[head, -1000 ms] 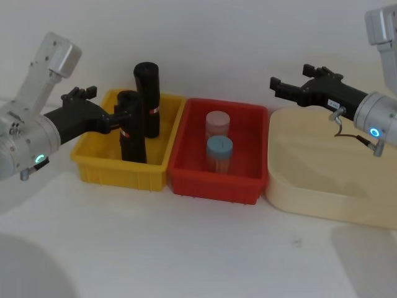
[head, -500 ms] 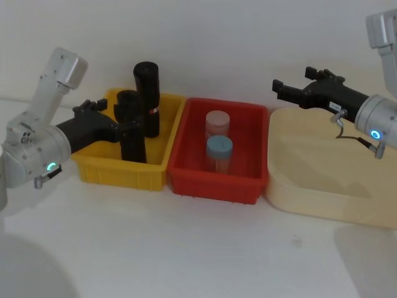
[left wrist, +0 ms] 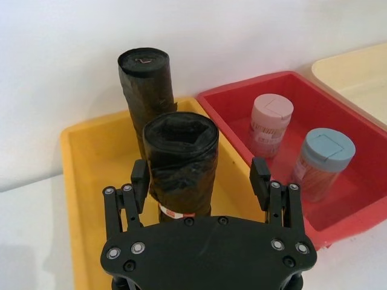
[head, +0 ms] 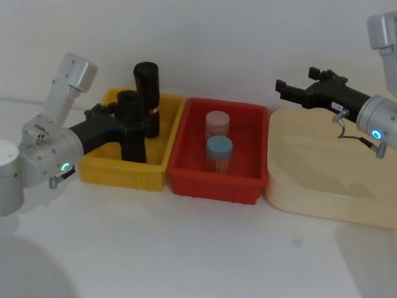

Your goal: Pick up the garbage bag with the one hand and transfer it to the other hand.

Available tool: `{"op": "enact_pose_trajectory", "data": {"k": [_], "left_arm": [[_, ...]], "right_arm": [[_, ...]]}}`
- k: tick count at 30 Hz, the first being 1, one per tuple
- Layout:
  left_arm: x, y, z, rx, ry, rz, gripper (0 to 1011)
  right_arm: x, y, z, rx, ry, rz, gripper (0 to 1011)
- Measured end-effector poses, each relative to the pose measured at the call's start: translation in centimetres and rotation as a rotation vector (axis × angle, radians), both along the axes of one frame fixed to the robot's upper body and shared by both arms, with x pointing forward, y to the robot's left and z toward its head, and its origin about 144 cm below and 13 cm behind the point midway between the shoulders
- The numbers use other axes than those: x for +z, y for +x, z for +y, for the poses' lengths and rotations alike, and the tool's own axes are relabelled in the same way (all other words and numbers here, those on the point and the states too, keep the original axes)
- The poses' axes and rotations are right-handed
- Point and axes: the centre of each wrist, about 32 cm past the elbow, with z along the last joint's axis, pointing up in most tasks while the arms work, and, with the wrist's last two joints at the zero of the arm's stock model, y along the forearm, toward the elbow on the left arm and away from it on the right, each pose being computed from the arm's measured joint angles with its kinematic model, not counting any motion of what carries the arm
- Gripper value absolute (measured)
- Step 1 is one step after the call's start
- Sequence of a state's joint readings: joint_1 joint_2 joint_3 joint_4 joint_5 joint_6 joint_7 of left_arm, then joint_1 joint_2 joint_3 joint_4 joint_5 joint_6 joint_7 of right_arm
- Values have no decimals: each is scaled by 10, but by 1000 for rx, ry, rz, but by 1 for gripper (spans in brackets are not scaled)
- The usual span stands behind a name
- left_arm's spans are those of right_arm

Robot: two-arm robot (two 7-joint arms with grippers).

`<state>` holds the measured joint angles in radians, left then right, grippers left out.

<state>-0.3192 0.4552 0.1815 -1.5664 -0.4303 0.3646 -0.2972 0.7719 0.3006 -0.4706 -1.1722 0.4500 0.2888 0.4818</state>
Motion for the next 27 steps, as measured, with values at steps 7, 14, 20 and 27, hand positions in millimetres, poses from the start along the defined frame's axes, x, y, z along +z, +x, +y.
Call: {"op": "enact_pose_trajectory", "data": {"k": [7,14,20,27], "left_arm": [[-2,9,-3,5,-9,0,1001],[-1,20,-6,22,-5,-9,1001],[0,25,-7,30,-2,-14,1001],[1,29,-7,37,1,-18,919]], "right_arm": [[-3,3,-1,0,1,3,1001],[-4,7,-1,5,2,7,1001],[-6,10,-1,9,3,13,1001],[-8,13,-2,16,1,19,1001]]}}
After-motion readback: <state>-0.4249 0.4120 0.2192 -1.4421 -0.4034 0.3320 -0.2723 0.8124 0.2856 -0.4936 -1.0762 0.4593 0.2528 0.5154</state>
